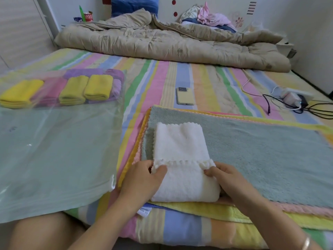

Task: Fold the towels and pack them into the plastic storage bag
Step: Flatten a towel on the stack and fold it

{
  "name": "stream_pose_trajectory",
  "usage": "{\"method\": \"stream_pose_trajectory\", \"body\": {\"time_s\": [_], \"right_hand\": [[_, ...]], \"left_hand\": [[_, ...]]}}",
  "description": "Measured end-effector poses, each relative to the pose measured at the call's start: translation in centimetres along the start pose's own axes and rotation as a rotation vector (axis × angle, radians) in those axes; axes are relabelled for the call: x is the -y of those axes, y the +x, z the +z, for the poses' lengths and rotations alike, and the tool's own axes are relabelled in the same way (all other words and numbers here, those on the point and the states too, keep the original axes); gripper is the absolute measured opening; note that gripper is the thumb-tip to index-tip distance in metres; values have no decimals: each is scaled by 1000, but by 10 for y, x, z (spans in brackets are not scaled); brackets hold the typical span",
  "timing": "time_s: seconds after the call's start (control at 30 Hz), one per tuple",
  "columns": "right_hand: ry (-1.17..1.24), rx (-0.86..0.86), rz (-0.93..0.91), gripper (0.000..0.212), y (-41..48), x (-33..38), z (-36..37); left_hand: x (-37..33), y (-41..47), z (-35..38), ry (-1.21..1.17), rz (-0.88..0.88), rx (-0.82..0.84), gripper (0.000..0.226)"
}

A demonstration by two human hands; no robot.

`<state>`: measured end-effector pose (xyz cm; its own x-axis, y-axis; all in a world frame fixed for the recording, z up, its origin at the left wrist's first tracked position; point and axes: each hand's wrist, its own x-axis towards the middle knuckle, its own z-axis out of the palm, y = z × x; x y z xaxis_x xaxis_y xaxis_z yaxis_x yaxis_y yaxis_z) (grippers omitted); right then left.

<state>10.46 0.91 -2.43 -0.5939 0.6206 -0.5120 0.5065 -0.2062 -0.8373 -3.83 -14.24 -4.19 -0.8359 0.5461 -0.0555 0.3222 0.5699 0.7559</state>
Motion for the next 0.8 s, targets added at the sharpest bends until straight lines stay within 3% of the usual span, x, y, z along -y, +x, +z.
{"method": "stream_pose_trajectory", "body": {"time_s": [0.07, 0.1, 0.17, 0.23, 0.3, 0.4, 0.47, 0.53, 0.6, 0.63, 0.7, 0.73, 0.8], "right_hand": [[12, 10, 21, 17, 1, 0, -1], [15, 14, 33, 16, 3, 0, -1], [15, 21, 61, 17, 6, 2, -1], [18, 32, 76, 17, 8, 2, -1], [36, 65, 78, 17, 7, 5, -2], [83, 108, 81, 15, 4, 7, -4], [72, 15, -54, 16, 6, 1, -7], [-213, -205, -527, 33, 5, -6, -16], [-574, -150, -997, 59, 3, -7, -25], [-760, -61, -1111, 69, 5, -9, -28], [-995, 25, -1153, 74, 16, -12, -31], [-1002, 14, -1110, 71, 23, -10, -32], [-776, -27, -956, 59, 34, -1, -31]], "left_hand": [[-4, -6, -1, 159, 96, -102, 22], [-5, -9, -2, 258, 233, -212, 21], [-7, -10, -3, 350, 638, -305, 41], [-6, -8, -3, 443, 1064, -222, 46], [0, -3, -2, 551, 1228, -43, 54], [16, 8, -1, 694, 1153, 159, 76], [20, 13, -3, 667, 1093, 232, 82], [17, 15, -6, 552, 1002, 276, 82], [10, 19, -8, 444, 878, 287, 77], [5, 22, -9, 423, 828, 293, 74], [-8, 35, -15, 391, 735, 351, 69], [-15, 44, -18, 354, 678, 407, 65], [-27, 66, -20, 196, 510, 488, 59]]}}
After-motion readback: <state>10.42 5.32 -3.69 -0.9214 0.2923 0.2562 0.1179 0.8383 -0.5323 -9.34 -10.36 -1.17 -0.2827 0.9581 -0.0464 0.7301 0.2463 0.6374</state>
